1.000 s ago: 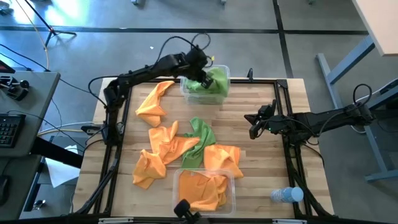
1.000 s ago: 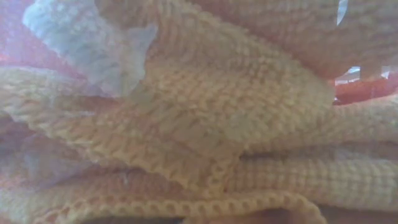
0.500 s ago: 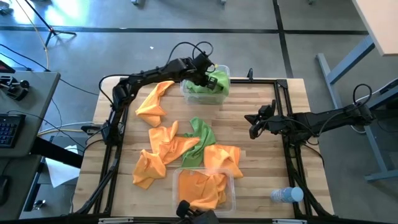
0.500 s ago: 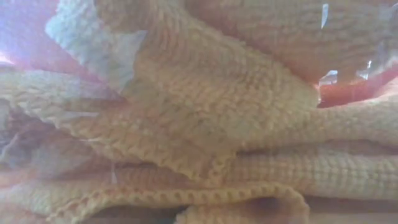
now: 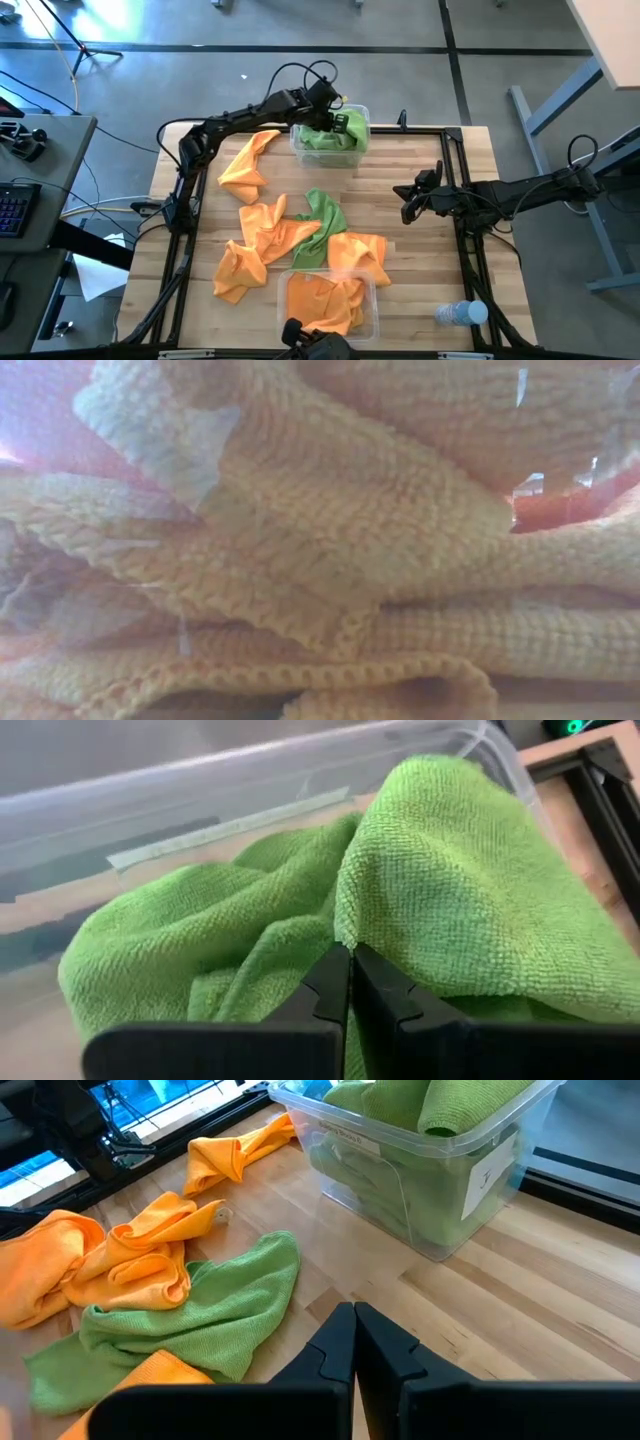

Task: Sort microfiber towel by color & place in baskets
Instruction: Put the green towel into the top transparent bin

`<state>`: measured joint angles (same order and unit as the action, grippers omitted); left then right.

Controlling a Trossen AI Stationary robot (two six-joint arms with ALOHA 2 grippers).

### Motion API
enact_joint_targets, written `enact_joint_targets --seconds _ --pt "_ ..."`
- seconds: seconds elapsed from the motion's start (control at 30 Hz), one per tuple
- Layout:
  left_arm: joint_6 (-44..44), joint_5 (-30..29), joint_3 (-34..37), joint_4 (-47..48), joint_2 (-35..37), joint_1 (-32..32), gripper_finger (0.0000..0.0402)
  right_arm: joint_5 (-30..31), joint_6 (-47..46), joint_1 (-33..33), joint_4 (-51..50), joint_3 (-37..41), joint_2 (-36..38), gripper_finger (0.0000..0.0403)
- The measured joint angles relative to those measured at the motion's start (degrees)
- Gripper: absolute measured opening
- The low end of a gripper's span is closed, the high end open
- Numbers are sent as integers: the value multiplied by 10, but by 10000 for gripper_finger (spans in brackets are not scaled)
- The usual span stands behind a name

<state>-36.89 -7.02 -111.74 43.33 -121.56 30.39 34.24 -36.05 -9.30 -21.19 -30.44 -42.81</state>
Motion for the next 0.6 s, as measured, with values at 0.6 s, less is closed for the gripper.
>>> enact_joint_targets --seconds 0.6 --pt "31 -32 0 17 51 -25 0 -2 0 0 -9 0 0 0"
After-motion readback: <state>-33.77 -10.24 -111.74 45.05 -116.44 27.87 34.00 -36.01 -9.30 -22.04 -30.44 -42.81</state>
